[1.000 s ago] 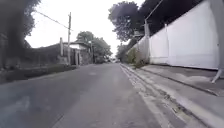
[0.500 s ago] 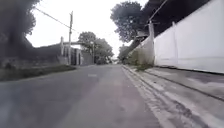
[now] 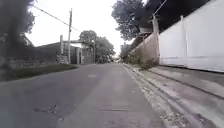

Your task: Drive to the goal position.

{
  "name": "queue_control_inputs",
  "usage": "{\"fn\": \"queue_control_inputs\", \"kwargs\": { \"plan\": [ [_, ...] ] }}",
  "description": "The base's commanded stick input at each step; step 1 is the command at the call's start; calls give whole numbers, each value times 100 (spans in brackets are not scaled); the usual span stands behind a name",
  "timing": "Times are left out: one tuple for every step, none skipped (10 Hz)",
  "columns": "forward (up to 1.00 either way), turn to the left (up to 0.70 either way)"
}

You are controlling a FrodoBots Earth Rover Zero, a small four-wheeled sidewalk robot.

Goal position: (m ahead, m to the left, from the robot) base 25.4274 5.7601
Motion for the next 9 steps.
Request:
{"fn": "queue_control_inputs", "kwargs": {
  "plan": [
    [100, 0],
    [100, 0],
    [100, 0],
    [100, 0],
    [100, 0],
    [100, 0],
    [100, 0],
    [100, 0],
    [100, 0]
  ]
}}
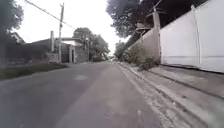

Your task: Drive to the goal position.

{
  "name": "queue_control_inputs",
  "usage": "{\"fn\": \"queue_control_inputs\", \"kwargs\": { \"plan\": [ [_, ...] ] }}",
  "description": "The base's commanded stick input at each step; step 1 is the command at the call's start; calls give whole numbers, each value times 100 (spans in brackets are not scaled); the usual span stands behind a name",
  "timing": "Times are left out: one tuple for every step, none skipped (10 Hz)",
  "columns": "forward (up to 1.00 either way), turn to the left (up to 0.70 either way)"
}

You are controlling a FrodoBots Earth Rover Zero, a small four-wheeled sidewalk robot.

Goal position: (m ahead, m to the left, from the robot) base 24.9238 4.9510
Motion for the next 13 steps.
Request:
{"fn": "queue_control_inputs", "kwargs": {
  "plan": [
    [100, 0],
    [100, 0],
    [100, 0],
    [100, 0],
    [100, 0],
    [100, 0],
    [100, 0],
    [100, 0],
    [100, 0],
    [100, 0],
    [100, 0],
    [100, 0],
    [100, 0]
  ]
}}
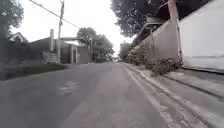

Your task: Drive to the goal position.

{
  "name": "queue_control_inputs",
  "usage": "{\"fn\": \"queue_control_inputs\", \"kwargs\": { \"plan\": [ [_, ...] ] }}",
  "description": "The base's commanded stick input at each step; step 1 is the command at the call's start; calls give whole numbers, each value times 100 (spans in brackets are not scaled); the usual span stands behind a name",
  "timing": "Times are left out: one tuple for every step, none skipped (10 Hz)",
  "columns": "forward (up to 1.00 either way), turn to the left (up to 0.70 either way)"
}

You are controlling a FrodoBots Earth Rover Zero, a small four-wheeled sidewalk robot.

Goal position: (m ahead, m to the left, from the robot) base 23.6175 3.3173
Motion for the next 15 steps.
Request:
{"fn": "queue_control_inputs", "kwargs": {
  "plan": [
    [100, 0],
    [100, 0],
    [100, 0],
    [100, 0],
    [100, 0],
    [100, -27],
    [100, -40],
    [100, -40],
    [100, -40],
    [100, -32],
    [100, -5],
    [100, 0],
    [100, 0],
    [100, 0],
    [100, 0]
  ]
}}
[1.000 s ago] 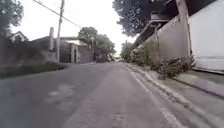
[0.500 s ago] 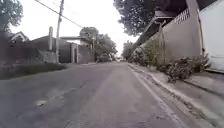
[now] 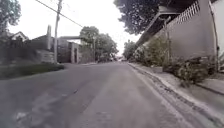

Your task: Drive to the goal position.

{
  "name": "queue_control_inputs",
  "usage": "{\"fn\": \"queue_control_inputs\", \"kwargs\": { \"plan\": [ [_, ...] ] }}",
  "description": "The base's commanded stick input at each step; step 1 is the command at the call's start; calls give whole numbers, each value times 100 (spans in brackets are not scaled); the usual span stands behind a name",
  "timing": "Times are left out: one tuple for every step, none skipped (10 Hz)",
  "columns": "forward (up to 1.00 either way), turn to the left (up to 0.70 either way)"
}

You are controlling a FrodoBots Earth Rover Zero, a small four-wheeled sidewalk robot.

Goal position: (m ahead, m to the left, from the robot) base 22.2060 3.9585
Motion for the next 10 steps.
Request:
{"fn": "queue_control_inputs", "kwargs": {
  "plan": [
    [100, 0],
    [100, 0],
    [100, 0],
    [100, 0],
    [100, 0],
    [100, 0],
    [100, -3],
    [100, -19],
    [100, -35],
    [100, -40]
  ]
}}
